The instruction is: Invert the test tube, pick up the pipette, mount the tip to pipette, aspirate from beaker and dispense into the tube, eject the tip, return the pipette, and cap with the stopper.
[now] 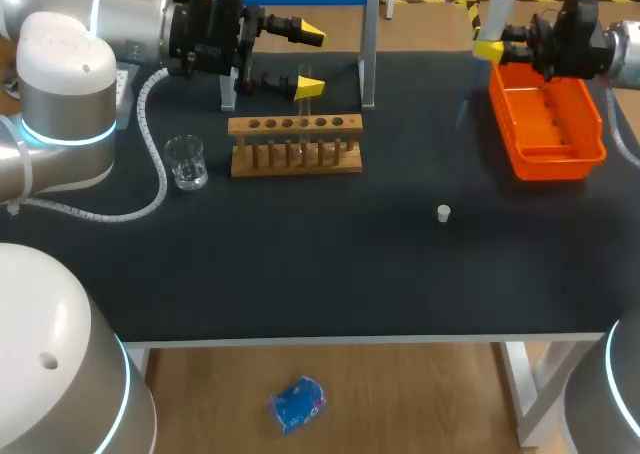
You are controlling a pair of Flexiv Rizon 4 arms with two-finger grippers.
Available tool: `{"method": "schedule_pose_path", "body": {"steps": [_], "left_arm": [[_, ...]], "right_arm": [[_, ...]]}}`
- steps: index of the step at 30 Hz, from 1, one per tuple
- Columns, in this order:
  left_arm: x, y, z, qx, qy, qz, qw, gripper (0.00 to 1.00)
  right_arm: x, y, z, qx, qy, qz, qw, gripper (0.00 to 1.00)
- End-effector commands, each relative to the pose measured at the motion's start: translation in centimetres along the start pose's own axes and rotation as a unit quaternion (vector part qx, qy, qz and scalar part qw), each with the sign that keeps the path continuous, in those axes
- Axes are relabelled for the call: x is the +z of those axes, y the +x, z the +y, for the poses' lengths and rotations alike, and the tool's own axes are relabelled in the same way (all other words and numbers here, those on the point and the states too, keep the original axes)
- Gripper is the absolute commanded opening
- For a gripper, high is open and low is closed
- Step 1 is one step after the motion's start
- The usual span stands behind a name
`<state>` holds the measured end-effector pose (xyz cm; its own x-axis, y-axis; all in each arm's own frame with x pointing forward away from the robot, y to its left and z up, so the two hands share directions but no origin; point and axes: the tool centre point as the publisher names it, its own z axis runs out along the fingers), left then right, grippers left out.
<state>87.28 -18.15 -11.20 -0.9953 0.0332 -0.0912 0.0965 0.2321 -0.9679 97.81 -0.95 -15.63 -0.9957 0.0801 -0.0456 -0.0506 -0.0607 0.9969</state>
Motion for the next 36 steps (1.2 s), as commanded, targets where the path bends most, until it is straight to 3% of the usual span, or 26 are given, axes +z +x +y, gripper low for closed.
{"method": "schedule_pose_path", "body": {"steps": [1,22,36], "left_arm": [[-0.1,0.0,0.0,0.000,-0.001,0.001,1.000,1.00],[-0.1,0.0,0.0,0.000,-0.001,0.001,1.000,1.00],[-0.1,0.0,0.0,0.000,-0.001,0.001,1.000,1.00]], "right_arm": [[-1.5,-1.4,0.0,-0.001,-0.002,0.024,1.000,0.00],[-9.0,-3.1,1.9,-0.014,0.004,0.004,1.000,0.00],[-13.8,-4.0,0.4,-0.017,0.002,-0.020,1.000,0.00]]}}
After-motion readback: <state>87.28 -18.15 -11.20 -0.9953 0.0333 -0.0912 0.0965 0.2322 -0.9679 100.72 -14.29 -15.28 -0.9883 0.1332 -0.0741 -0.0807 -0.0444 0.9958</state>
